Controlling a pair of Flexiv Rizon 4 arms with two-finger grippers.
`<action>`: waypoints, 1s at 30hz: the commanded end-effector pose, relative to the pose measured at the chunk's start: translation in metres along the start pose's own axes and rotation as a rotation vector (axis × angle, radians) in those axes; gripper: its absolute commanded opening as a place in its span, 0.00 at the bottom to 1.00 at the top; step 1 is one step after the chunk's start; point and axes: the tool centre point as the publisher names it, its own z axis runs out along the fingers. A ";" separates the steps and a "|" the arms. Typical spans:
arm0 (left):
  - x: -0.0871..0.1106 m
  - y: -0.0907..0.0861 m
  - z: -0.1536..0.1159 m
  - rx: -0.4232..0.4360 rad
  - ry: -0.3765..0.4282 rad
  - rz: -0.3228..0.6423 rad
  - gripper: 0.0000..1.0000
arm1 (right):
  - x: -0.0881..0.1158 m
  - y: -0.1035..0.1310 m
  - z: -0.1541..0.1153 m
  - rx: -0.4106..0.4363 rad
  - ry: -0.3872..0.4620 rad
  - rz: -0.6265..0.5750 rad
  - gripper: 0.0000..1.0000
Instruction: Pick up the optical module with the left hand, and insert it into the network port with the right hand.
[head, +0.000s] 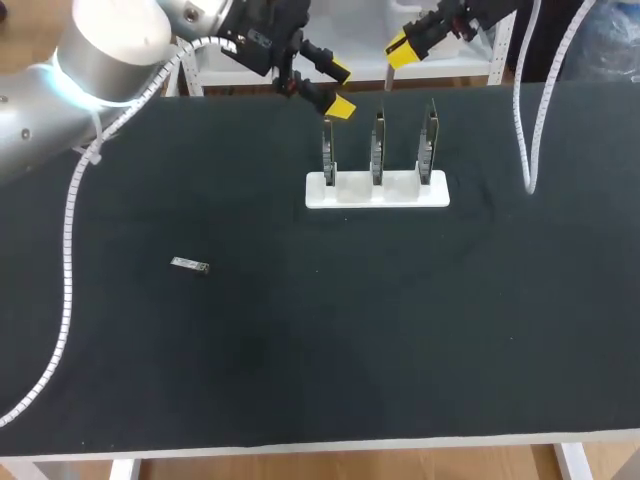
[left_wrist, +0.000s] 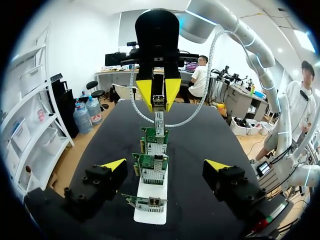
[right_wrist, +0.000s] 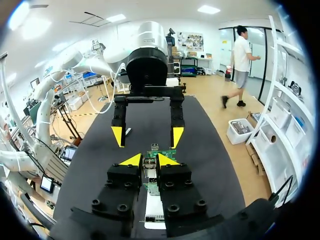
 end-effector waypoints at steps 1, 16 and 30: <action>0.000 0.000 0.000 -0.001 0.001 0.001 1.00 | 0.002 0.008 0.001 0.019 -0.001 0.000 0.00; 0.000 0.000 0.000 -0.001 0.001 0.001 1.00 | 0.004 0.009 0.012 0.011 0.020 -0.005 0.00; 0.000 0.000 0.000 -0.001 0.001 0.001 1.00 | 0.011 0.007 0.020 -0.040 0.051 -0.032 0.00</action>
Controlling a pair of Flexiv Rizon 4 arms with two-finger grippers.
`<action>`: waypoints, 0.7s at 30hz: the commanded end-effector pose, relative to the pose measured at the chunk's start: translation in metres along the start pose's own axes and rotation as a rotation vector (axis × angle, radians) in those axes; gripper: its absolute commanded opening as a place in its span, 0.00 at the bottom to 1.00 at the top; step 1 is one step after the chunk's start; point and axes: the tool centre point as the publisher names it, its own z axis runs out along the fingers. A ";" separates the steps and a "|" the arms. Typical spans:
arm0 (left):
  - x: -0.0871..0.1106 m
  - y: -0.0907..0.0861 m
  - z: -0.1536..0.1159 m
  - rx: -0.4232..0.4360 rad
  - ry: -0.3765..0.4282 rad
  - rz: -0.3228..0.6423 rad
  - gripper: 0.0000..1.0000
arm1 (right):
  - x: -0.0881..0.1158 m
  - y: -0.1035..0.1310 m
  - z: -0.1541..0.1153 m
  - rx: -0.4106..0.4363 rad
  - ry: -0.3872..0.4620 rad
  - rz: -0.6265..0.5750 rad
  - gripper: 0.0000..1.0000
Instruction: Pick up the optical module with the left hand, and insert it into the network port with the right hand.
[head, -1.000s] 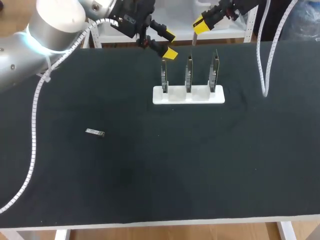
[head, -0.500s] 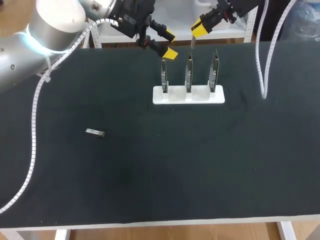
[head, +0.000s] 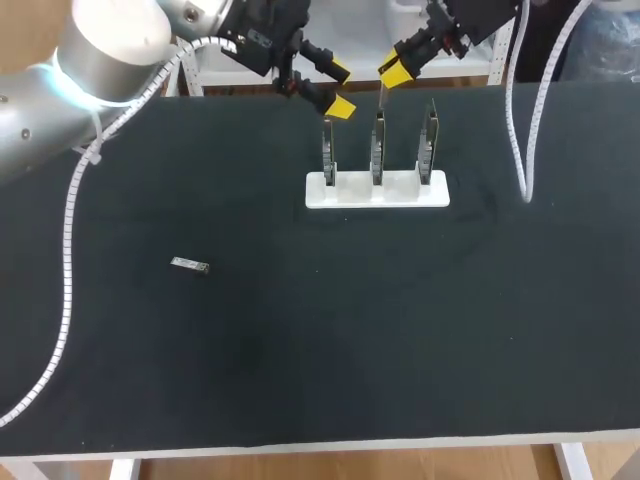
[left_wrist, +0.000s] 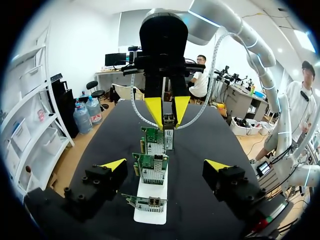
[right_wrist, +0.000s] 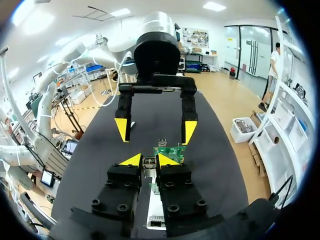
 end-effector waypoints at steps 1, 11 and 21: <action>0.000 0.000 0.000 -0.001 0.001 0.001 1.00 | 0.000 -0.005 -0.001 -0.012 0.000 -0.003 0.00; 0.000 0.000 0.000 -0.001 0.001 0.001 1.00 | 0.003 -0.011 0.000 -0.030 0.007 -0.005 0.00; 0.000 0.000 0.000 -0.001 0.001 0.001 1.00 | 0.006 -0.015 0.003 -0.041 0.010 0.006 0.00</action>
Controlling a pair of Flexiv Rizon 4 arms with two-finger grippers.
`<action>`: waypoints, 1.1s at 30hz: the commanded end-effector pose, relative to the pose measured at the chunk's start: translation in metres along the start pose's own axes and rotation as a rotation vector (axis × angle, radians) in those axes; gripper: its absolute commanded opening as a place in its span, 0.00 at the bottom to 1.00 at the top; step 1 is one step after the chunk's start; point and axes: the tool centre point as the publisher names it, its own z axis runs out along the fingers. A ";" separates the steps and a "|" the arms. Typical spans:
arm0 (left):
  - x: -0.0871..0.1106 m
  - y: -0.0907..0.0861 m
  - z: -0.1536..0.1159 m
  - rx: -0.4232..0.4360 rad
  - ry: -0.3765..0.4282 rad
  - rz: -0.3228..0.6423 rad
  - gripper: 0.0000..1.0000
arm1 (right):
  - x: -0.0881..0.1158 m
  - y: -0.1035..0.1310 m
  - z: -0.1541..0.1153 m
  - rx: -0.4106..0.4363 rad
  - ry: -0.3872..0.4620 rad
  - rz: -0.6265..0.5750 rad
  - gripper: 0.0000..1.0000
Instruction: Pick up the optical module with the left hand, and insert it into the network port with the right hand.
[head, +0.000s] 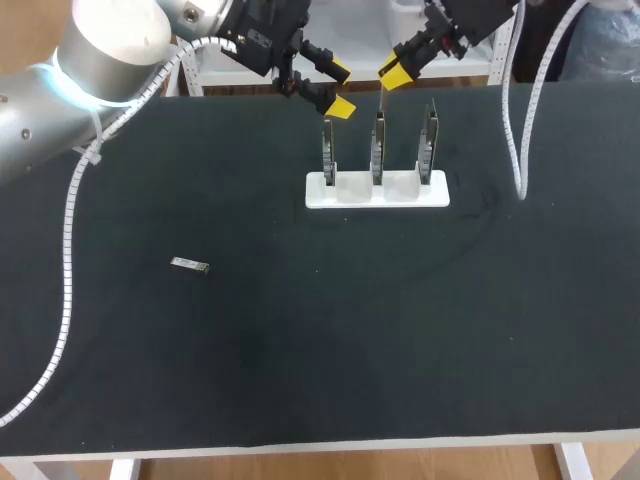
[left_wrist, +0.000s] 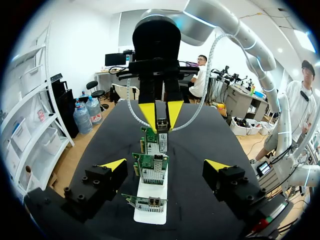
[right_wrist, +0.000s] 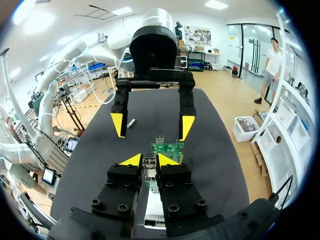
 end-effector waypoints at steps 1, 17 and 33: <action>0.000 0.000 0.000 -0.001 0.001 0.001 1.00 | -0.001 -0.008 0.001 -0.017 -0.001 0.003 0.00; 0.000 0.000 0.000 -0.001 0.001 0.001 1.00 | -0.001 -0.012 0.003 -0.020 0.006 0.011 0.00; 0.000 0.000 0.000 -0.001 0.001 0.001 1.00 | 0.002 -0.010 0.004 -0.021 0.011 0.022 0.00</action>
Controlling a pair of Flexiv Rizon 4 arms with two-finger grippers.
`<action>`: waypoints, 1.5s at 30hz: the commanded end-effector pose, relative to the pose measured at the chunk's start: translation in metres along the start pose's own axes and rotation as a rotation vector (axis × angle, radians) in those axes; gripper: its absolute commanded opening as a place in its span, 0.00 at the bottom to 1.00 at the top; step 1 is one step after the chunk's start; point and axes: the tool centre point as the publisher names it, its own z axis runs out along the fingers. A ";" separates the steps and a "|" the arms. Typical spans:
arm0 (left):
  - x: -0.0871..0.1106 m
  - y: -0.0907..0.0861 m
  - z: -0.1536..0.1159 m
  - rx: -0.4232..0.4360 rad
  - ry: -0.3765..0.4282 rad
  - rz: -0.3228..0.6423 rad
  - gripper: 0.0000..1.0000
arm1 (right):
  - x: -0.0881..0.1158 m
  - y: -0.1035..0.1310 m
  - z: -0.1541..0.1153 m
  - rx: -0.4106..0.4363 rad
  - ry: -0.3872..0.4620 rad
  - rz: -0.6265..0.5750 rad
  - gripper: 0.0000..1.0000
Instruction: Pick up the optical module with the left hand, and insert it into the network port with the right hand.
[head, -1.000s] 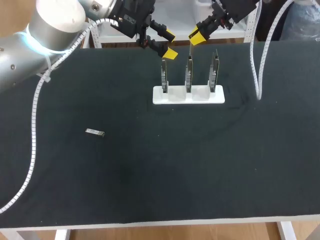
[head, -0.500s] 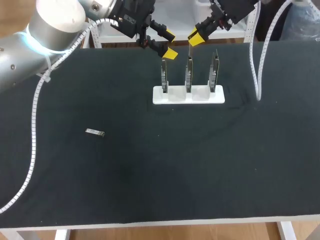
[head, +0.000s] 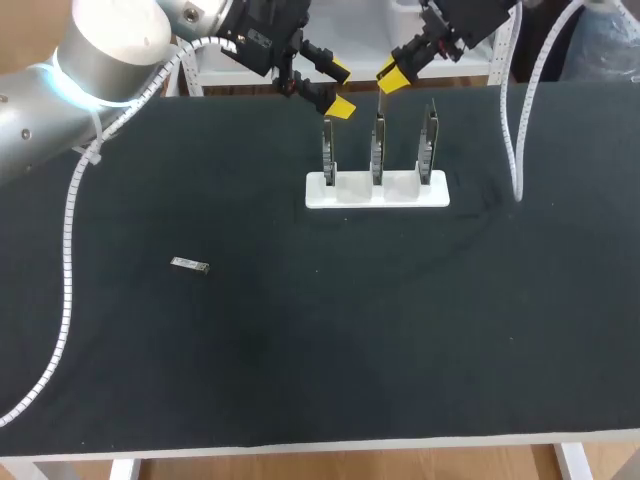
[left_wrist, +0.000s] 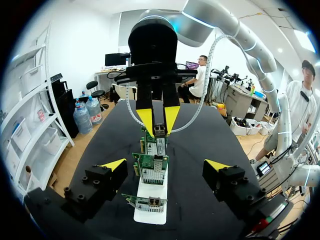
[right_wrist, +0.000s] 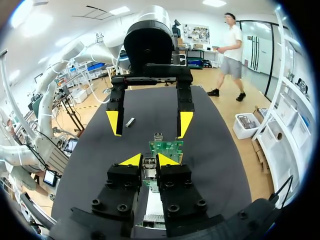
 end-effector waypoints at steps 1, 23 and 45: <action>0.000 0.000 0.000 -0.001 0.001 0.001 1.00 | -0.001 -0.007 -0.001 -0.019 0.002 0.002 0.00; 0.000 0.000 0.000 -0.001 0.001 0.001 1.00 | 0.003 -0.004 0.000 -0.018 0.002 0.008 0.00; 0.000 0.000 0.000 -0.001 0.001 0.001 1.00 | 0.002 -0.013 0.002 -0.023 0.012 0.008 0.00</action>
